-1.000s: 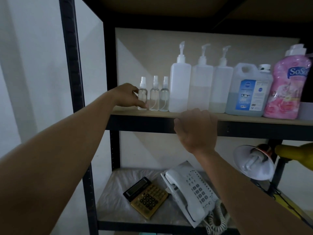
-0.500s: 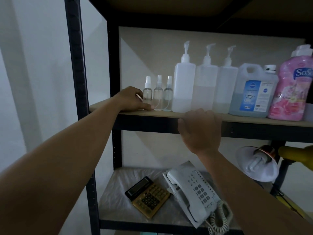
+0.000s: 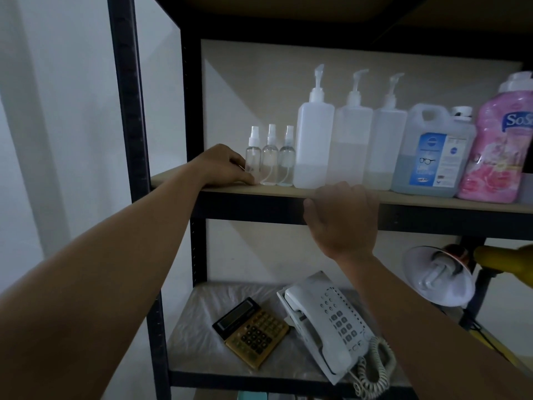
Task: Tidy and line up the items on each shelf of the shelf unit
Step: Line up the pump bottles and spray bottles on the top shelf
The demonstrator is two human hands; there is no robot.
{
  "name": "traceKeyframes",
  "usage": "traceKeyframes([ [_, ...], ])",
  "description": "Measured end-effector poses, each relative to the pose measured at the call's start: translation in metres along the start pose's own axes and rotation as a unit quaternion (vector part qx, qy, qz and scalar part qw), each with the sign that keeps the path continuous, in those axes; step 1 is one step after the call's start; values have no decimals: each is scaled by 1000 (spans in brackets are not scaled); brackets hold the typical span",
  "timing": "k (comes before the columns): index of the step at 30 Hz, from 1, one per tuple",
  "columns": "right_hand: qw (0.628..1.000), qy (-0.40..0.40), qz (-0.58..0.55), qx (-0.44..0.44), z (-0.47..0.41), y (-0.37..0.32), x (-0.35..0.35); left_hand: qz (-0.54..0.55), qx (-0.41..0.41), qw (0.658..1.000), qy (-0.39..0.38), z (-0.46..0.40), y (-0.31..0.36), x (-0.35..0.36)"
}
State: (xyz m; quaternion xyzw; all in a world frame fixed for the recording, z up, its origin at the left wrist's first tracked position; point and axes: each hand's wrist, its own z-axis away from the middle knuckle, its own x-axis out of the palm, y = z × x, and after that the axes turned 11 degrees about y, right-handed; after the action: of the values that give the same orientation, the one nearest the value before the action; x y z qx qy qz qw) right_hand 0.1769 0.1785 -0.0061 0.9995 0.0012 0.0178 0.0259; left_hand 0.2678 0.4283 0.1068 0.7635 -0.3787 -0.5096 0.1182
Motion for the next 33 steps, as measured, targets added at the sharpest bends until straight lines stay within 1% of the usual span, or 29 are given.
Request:
traceKeyframes([
  [8, 1000, -6, -1, 0, 0, 0, 0, -7, -5, 1000, -1, 0, 0, 1],
  [12, 1000, -9, -5, 5, 0, 0, -1, -10, -23, 1000, -7, 1, -2, -1],
  [14, 1000, -16, -7, 8, -1, -1, -3, -19, -29, 999, 4, 3, -4, -1],
  [19, 999, -39, -16, 16, -3, -2, -8, -60, -33, 996, 65, 19, -4, 2],
  [22, 997, -63, -22, 27, -4, -3, -11, -81, -13, 992, 101, 39, -2, 2],
  [25, 996, -76, -26, 29, -6, -3, -16, -84, 20, 984, 159, 67, 2, 10],
  [30, 989, -121, -74, 31, -10, -3, -30, -108, 127, 941, 293, 107, -3, 39],
  [33, 984, -142, -102, 26, -6, 0, -42, -128, 166, 920, 331, 129, -9, 61],
])
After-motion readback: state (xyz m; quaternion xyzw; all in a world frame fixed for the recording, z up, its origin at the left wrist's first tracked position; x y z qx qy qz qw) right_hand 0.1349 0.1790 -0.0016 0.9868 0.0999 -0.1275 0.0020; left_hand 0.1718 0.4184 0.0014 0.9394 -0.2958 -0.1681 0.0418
